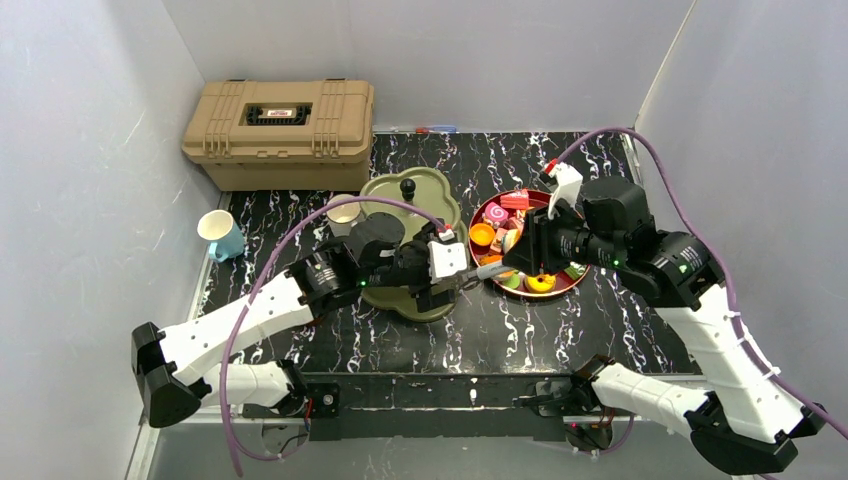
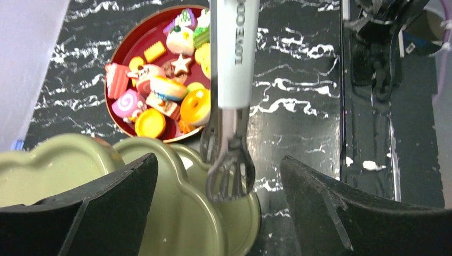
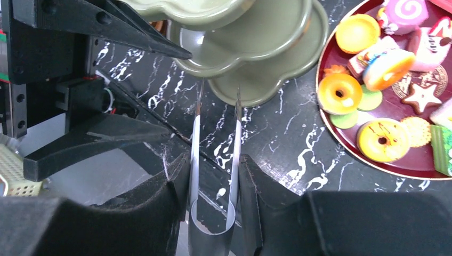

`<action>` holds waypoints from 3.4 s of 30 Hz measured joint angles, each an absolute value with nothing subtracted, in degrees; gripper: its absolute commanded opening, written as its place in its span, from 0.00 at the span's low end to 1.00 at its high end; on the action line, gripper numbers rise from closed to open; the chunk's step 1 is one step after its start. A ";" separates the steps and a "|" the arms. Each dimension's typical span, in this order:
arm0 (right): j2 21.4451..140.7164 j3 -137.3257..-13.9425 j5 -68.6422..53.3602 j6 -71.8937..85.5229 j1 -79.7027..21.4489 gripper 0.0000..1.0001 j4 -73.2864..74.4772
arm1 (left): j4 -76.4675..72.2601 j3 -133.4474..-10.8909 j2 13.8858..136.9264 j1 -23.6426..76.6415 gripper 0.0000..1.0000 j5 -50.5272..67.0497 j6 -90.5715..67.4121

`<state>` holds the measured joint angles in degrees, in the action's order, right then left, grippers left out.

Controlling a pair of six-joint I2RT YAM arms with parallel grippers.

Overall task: Serve the afternoon tea
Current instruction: Pick up the clamp from the tray.

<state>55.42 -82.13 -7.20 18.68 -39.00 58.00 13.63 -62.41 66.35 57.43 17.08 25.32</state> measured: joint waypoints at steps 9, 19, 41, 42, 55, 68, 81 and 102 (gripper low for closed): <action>56.60 -83.20 -12.21 18.61 -39.00 0.06 58.04 | 7.03 -59.44 66.26 62.92 0.74 14.28 25.45; 58.65 -85.08 -14.90 18.65 -39.00 0.06 57.60 | 2.26 -57.91 70.41 66.85 0.27 4.23 27.53; 50.13 -78.50 -6.68 28.08 -39.03 0.98 42.98 | 3.57 -65.23 69.06 67.35 0.07 -11.27 11.49; 49.54 -77.69 -6.68 28.75 -39.03 0.98 41.63 | 4.12 -66.19 69.06 67.35 0.06 -11.35 10.50; 51.96 -72.18 -12.49 33.01 -38.98 1.00 29.74 | 7.01 -68.77 69.93 66.41 0.04 -14.44 5.41; 54.15 -72.16 -15.44 33.04 -38.98 0.86 25.08 | 8.21 -68.90 70.08 65.47 0.04 -11.86 5.02; 56.97 -71.70 -14.66 33.08 -39.18 0.24 21.67 | 9.10 -69.32 70.37 64.86 0.54 -10.98 6.07; 56.71 -76.84 -5.02 29.67 -39.07 0.23 30.02 | 10.59 -69.54 69.14 65.10 0.29 -7.66 5.15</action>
